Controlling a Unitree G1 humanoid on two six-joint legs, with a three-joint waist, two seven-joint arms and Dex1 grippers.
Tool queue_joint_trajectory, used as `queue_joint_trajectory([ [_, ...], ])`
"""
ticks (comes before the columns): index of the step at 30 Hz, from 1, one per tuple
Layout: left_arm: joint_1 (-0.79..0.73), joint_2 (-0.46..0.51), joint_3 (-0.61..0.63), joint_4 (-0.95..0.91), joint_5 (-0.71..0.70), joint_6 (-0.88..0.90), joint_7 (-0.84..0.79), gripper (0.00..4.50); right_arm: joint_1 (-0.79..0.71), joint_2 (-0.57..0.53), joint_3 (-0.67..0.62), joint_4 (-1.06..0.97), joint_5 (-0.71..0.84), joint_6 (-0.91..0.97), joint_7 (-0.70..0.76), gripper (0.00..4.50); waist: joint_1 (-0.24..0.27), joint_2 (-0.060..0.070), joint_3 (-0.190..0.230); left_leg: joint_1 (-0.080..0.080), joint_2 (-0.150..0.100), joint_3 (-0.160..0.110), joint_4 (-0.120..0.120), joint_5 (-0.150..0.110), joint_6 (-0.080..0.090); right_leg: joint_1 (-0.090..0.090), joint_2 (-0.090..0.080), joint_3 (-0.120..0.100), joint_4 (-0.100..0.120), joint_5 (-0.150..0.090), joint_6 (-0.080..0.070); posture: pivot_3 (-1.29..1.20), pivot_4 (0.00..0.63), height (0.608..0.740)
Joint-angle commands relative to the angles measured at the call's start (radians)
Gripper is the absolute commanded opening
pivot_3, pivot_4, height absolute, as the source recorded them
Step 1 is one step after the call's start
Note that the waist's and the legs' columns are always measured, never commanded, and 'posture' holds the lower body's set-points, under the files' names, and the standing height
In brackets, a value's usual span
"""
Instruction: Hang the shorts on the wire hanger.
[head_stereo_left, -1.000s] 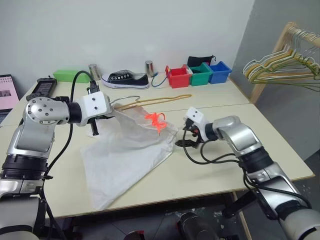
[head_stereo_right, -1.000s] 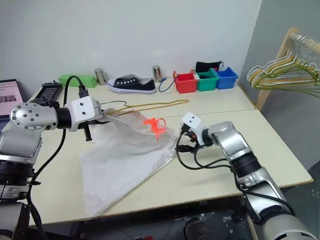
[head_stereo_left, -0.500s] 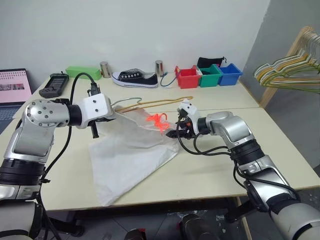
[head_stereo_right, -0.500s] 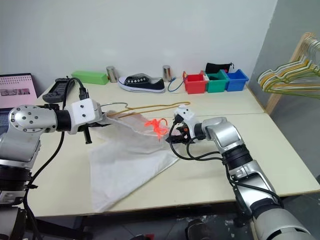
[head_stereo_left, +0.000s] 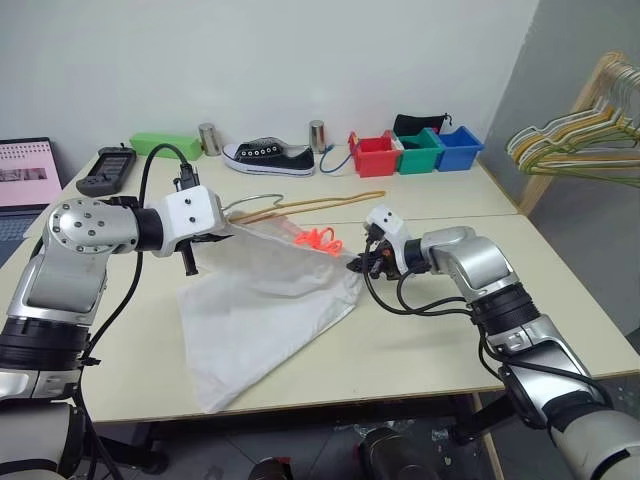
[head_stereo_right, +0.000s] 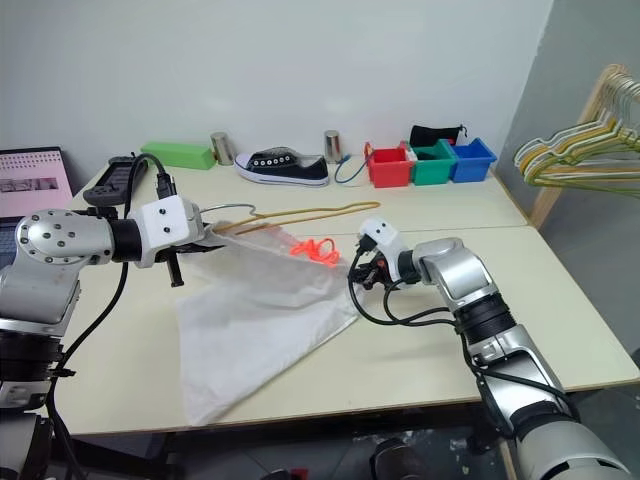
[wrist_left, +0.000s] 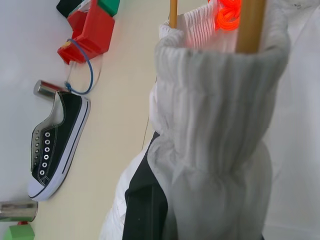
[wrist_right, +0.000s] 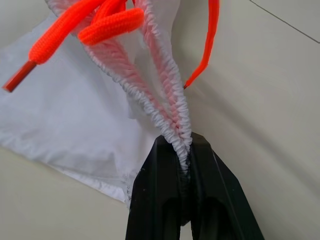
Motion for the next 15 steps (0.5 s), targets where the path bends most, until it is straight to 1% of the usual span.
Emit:
queue_joint_trajectory([
  [1,0.023,0.046,0.041,-0.072,-0.079,0.090,-0.069,0.00,-0.012,-0.057,-0.018,0.002,-0.038,-0.053,-0.029,0.01,0.000,0.000,0.000,0.000,0.000,0.000,0.000,0.000,0.000,0.000,0.000,0.000,0.000,0.000,0.000,-0.14,0.000,0.740],
  [5,0.076,0.100,0.033,-0.121,-0.108,0.176,-0.136,0.00,-0.033,-0.104,-0.020,0.019,-0.059,-0.097,-0.027,0.01,-0.003,0.000,0.000,0.000,0.000,0.001,-0.001,0.000,0.000,-0.001,0.000,0.001,0.000,0.000,-0.001,-0.14,0.000,0.740],
  [9,0.093,0.115,0.012,-0.111,-0.090,0.187,-0.147,0.00,-0.040,-0.121,-0.022,-0.004,-0.062,-0.101,-0.026,0.01,-0.004,0.000,0.000,0.000,0.000,0.001,-0.002,0.000,0.000,-0.002,0.000,0.000,0.000,-0.001,-0.001,-0.16,0.000,0.740],
  [15,0.106,0.143,-0.024,-0.091,-0.055,0.181,-0.169,0.00,-0.027,-0.152,-0.019,-0.116,-0.058,-0.067,-0.026,0.01,-0.008,0.000,0.000,-0.001,0.000,0.001,-0.002,0.000,0.000,-0.002,0.000,0.001,0.000,-0.001,-0.001,-0.17,0.000,0.740],
])
